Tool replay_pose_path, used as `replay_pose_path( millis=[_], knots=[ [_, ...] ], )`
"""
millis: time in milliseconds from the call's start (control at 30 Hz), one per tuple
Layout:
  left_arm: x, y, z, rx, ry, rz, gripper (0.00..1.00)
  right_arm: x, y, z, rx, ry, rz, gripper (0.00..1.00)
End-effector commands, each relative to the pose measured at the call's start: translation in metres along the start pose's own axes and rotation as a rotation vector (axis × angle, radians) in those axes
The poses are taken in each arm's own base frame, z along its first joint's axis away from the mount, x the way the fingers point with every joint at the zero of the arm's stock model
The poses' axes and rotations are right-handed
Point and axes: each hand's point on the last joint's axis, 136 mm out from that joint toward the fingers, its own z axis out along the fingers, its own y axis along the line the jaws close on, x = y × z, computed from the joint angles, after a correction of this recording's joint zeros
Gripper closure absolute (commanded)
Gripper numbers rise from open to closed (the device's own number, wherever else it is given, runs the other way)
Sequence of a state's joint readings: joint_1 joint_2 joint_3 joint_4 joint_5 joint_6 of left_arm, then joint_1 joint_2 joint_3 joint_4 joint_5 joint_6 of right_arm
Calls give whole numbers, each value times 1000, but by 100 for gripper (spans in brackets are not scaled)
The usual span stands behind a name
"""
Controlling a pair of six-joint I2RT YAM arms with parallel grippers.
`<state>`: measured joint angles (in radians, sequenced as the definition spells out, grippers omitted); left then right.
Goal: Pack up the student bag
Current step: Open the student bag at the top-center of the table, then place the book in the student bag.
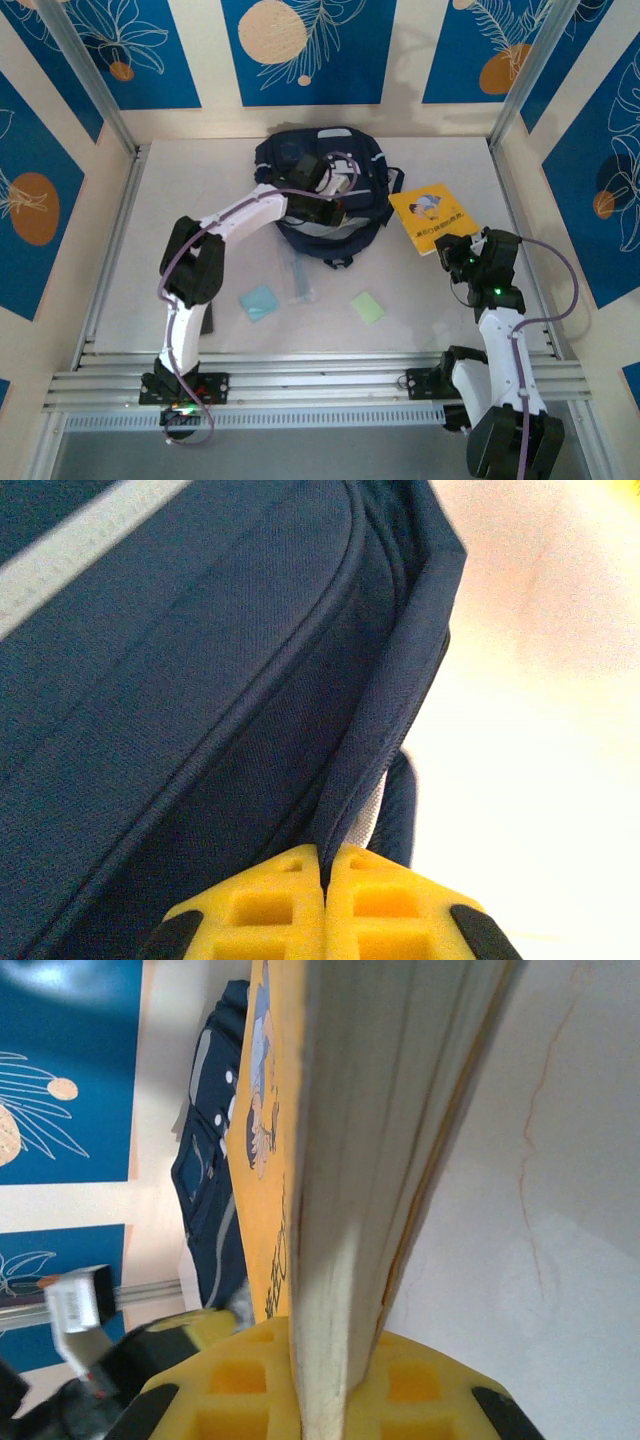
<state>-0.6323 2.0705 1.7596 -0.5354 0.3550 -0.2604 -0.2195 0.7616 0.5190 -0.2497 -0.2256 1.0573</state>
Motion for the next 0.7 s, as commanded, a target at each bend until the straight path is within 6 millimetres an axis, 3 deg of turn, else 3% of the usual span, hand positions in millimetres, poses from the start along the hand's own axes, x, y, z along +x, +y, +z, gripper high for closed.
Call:
replay_pose_path(
  millis=[0,133,333,500,667],
  knots=[
    [-64,-50,-53,200,-203,-76,100,-10,28,-19,-58,-56,-92,100],
    [-85,-61,-67,243,-272,-100,100,4,30,-18,-90,8,-49,100],
    [-113,-82,-88,335,-374,-119,100,32,39,2,-152,90,5,100],
    [-122,-101,-97,407,-412,-127,100,51,65,33,-176,101,-46,100],
    [-128,-118,-100,467,-438,-138,100,66,95,86,-216,154,-80,100]
  ],
)
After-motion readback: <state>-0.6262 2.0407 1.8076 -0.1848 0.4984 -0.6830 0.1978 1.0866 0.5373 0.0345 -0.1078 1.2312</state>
